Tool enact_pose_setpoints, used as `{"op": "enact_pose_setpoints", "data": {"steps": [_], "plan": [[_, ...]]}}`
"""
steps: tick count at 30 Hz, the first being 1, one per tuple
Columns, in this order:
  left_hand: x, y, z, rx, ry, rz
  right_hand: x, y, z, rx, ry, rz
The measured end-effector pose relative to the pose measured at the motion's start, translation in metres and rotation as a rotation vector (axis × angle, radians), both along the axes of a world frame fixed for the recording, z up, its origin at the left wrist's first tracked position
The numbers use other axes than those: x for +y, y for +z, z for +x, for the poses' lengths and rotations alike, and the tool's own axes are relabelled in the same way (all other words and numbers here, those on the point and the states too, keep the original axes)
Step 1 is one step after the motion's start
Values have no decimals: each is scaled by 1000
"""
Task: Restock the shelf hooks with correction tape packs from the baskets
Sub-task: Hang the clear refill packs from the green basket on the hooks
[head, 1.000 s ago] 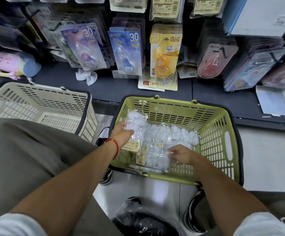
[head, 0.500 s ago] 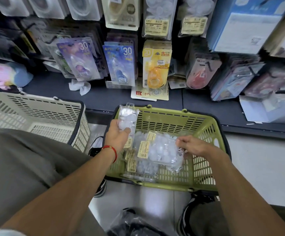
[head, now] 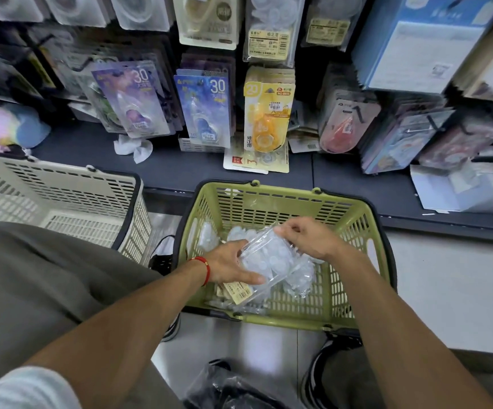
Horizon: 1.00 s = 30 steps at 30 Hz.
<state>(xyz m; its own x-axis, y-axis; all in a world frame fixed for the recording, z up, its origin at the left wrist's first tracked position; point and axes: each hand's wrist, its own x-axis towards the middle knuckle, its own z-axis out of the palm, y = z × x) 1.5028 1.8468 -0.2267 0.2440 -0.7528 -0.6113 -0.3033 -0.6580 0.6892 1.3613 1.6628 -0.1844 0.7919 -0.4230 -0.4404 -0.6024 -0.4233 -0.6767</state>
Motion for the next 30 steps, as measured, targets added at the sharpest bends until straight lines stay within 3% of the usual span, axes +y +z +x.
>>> {"op": "enact_pose_setpoints", "data": {"steps": [3,5,9,13,16,22,26,30], "plan": [[5,-2,11,19,187,-15,-7,-26,-3,-59,-236,-24],[10,2,21,30,380,-71,-9,-43,-6,24,-193,-87],[18,5,39,234,762,-193,12,-94,-5,219,-5,-21],[17,18,47,303,857,-211,43,-138,0,375,229,-180],[17,19,51,345,940,-198,52,-149,6,372,233,-250],[22,14,46,261,892,-188,51,-147,4,308,153,-90],[19,19,42,192,825,-183,32,-108,4,111,1,53],[9,28,33,160,805,-207,-19,-19,-1,-98,-97,202]]}}
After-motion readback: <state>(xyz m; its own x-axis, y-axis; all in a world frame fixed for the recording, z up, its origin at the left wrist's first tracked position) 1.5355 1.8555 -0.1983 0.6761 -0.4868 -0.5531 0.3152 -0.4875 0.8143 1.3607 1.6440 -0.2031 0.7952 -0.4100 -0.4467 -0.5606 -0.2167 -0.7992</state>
